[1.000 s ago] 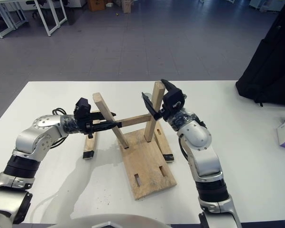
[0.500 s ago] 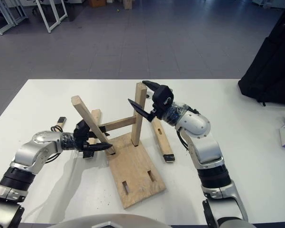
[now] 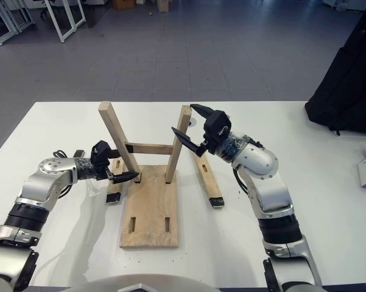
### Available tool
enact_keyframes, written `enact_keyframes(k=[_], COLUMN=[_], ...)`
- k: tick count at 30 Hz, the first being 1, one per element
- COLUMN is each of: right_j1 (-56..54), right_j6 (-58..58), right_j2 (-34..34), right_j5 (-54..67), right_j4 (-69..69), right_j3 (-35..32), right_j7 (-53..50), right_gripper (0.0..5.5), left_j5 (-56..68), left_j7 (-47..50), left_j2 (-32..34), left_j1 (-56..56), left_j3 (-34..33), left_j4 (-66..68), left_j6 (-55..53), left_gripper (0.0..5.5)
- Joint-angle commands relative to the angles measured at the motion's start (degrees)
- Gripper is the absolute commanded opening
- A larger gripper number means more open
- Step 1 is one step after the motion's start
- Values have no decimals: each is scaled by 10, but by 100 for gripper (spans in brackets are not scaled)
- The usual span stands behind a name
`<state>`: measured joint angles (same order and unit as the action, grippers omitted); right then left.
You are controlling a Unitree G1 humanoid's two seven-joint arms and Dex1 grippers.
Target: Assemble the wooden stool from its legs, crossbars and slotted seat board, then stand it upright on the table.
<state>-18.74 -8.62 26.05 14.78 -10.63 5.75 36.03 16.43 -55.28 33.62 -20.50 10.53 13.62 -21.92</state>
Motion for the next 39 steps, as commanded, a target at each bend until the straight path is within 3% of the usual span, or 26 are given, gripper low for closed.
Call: enact_keyframes(k=[1, 7, 13, 17, 20, 26, 33, 39], right_j1=[10, -24, -65, -95, -117, -140, -72, -38], right_j6=[-8, -24, -52, -51, -43, -23, -79, -119], right_j2=[16, 15, 10, 0, -16, -36, -5, 12], right_j5=[-11, 4, 30, 29, 20, 0, -38, -45], right_j4=[9, -17, -39, -22, -6, 18, 48, 45], right_j3=[-14, -39, -57, -56, -41, -22, 64, 81], right_j7=[4, 0, -3, -12, -15, -16, 43, 51], right_gripper=[377, 377, 377, 377, 377, 377, 377, 377], left_j5=[-10, 21, 231, 278, 264, 236, 199, 180], left_j7=[-2, -3, -19, 88, 169, 169, 132, 120], left_j2=[-5, -2, -9, -40, -75, -102, -103, -100], left_j1=[6, 22, 29, -69, -147, -190, -92, -21], left_j3=[-6, -59, -203, -254, -230, -175, -76, -42], left_j4=[0, -49, -229, -218, -197, -147, -89, -103], left_j6=[11, 23, -32, -48, -70, -88, -177, -174], left_gripper=[546, 546, 546, 546, 546, 546, 546, 546])
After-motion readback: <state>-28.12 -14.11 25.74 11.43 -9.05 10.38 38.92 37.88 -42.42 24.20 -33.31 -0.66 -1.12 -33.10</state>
